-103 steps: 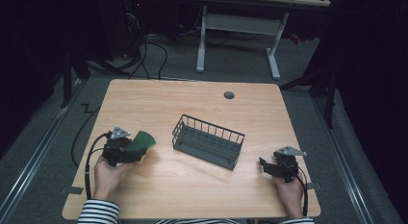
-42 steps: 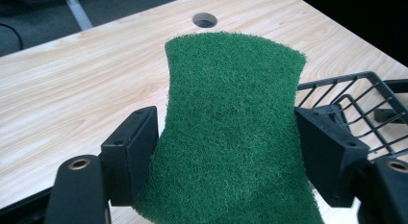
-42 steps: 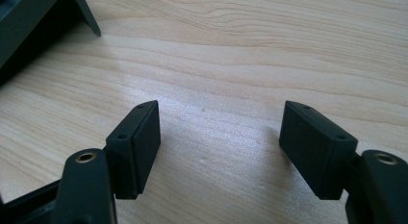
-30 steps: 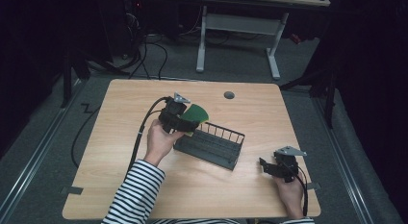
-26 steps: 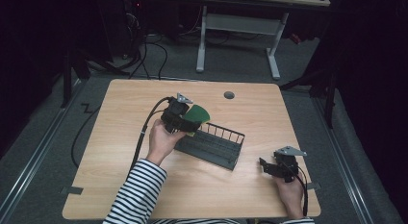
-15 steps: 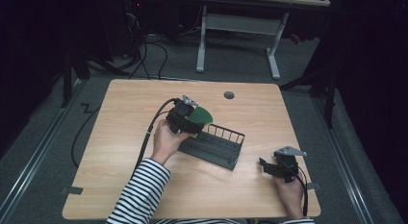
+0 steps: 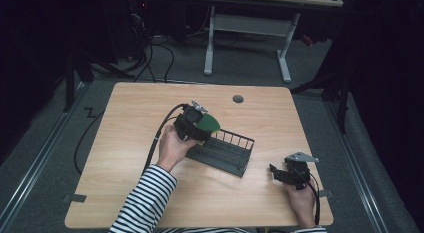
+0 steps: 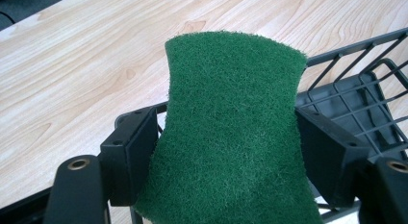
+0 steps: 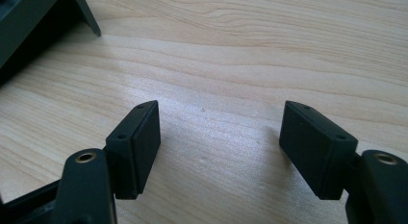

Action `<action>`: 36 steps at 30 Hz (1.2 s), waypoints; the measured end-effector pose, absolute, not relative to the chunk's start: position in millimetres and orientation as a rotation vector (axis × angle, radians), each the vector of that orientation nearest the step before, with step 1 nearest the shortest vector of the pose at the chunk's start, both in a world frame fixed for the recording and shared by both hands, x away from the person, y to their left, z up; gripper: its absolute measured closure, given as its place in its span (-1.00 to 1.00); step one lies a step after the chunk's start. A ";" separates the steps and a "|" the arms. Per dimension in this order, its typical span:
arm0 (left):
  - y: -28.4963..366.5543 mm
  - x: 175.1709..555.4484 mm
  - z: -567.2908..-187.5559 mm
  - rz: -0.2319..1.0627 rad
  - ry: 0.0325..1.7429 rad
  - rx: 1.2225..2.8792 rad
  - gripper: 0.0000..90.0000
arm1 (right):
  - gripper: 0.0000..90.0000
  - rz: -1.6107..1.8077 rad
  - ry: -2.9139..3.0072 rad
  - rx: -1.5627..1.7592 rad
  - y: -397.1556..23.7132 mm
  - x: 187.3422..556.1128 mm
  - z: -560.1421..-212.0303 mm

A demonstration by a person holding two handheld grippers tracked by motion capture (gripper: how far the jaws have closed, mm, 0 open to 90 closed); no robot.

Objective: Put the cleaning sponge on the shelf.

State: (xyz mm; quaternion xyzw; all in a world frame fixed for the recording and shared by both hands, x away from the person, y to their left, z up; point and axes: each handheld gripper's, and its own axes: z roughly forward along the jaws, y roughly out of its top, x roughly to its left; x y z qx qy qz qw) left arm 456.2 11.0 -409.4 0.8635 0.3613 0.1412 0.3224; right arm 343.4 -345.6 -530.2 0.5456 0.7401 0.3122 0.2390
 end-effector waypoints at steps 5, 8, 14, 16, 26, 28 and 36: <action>8.7 455.8 -412.1 0.372 0.942 2.279 -0.39 | -0.31 0.854 2.027 1.493 -345.6 343.4 -530.2; 9.2 455.6 -413.9 0.365 0.943 2.292 -0.39 | -0.31 0.854 2.027 1.493 -345.6 343.4 -530.2; 8.1 455.7 -417.3 0.350 0.952 2.321 -0.39 | -0.31 0.855 2.027 1.493 -345.6 343.4 -530.2; 8.2 455.5 -417.4 0.345 0.956 2.322 -0.39 | -0.31 0.855 2.027 1.493 -345.6 343.4 -530.2; 6.3 453.2 -418.0 0.378 0.951 2.329 -0.39 | -0.31 0.855 2.028 1.492 -345.5 343.5 -530.2; 6.0 451.4 -417.2 0.395 0.935 2.329 -0.38 | -0.31 0.856 2.028 1.492 -345.5 343.5 -530.2; 0.3 448.5 -418.2 0.399 0.896 2.308 -0.38 | -0.31 0.855 2.028 1.491 -345.5 343.5 -530.2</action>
